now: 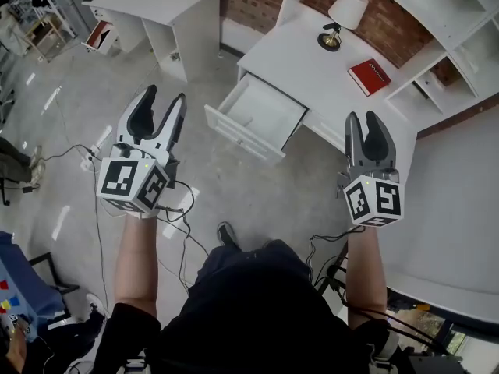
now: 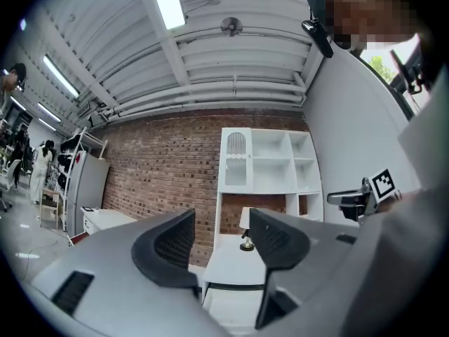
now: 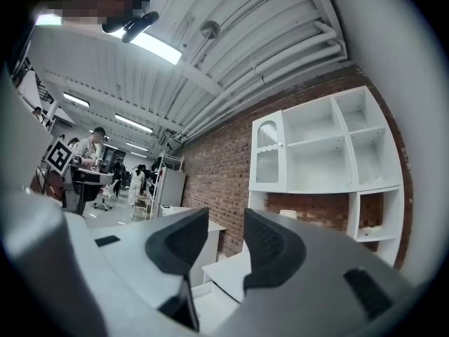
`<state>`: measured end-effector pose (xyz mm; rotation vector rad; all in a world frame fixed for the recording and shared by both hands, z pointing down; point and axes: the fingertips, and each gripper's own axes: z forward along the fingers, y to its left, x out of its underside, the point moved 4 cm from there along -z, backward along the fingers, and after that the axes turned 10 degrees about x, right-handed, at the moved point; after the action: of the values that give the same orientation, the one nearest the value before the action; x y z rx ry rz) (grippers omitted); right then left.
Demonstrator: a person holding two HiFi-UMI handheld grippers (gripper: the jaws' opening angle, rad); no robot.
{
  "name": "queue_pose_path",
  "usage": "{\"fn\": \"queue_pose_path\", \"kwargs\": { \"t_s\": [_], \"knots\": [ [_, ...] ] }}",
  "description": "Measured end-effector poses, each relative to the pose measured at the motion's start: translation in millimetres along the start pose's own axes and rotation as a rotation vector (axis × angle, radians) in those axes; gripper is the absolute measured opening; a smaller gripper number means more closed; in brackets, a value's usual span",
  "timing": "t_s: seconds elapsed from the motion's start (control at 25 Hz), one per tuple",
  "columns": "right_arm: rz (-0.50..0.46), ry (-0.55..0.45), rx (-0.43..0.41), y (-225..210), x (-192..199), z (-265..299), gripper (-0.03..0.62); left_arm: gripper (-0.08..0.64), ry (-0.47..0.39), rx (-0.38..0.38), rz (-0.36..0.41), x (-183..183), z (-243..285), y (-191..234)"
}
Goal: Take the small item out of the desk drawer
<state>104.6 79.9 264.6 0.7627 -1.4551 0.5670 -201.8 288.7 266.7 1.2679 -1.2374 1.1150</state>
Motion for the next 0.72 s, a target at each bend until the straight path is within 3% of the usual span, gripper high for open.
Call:
{"fn": "queue_pose_path", "kwargs": {
  "t_s": [0.4, 0.72],
  "knots": [
    [-0.001, 0.019, 0.002, 23.2, 7.4, 38.0, 0.155, 0.224, 0.047, 0.023, -0.052, 25.7, 22.9, 40.1],
    [0.066, 0.042, -0.031, 11.3, 27.6, 100.9, 0.149, 0.224, 0.095, 0.014, -0.002, 20.8, 71.5, 57.4]
  ]
}}
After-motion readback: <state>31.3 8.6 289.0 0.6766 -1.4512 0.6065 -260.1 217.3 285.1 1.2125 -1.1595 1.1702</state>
